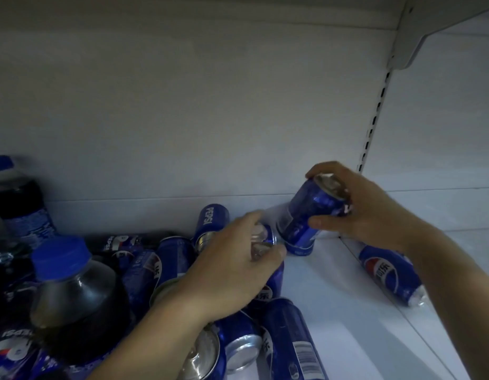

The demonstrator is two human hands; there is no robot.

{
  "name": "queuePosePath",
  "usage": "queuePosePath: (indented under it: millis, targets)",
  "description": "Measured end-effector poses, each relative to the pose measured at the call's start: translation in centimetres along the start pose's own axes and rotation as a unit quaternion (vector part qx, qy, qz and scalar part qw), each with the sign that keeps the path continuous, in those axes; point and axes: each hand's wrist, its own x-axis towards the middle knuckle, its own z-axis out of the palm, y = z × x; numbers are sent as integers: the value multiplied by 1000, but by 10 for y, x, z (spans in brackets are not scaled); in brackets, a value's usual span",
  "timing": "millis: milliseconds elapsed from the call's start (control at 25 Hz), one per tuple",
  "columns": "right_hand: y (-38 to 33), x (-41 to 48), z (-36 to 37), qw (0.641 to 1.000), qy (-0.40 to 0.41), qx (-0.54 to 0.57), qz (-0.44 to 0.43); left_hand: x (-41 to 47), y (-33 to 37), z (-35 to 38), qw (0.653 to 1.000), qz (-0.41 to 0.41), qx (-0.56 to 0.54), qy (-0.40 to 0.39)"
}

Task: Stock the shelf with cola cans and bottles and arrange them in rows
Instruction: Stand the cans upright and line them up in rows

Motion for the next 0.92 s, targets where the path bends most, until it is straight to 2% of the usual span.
queuePosePath:
  millis: [80, 120, 200, 240, 280, 400, 520, 600, 720, 800, 920]
  targets:
    - [-13, -12, -12, 981, -11, 184, -60, 6, 5, -1, 990, -23, -138, 14]
    - [-19, -16, -12, 963, -33, 255, -87, 9, 7, -1, 973, -44, -224, -9]
    - [-28, -20, -6, 939, -66, 317, -115, 10, 12, -2, 914, -85, -391, -63]
    - [-32, -19, -2, 936, -69, 325, -116, 8, 13, -2, 896, -82, -433, -59]
    - [-34, -17, 1, 937, -60, 327, -105, 7, 12, -1, 898, -65, -434, -35]
    - [-46, -12, 12, 948, 23, 317, 9, 0, 14, 5, 955, -9, -286, 74]
    - [-54, -10, 20, 964, 50, 244, 97, -3, 18, 8, 963, 34, -229, 140]
    - [-55, -12, 20, 953, 70, 286, 74, -2, 17, 8, 962, 44, -229, 143]
    - [-55, -14, 12, 941, 90, 325, -11, -1, 19, 8, 968, 29, -238, 75]
    - [-50, -13, 11, 952, 95, 288, -38, -3, 18, 10, 972, 24, -225, 60]
    - [-45, -13, 14, 969, 109, 213, -56, -2, 15, 9, 976, 13, -202, 83]
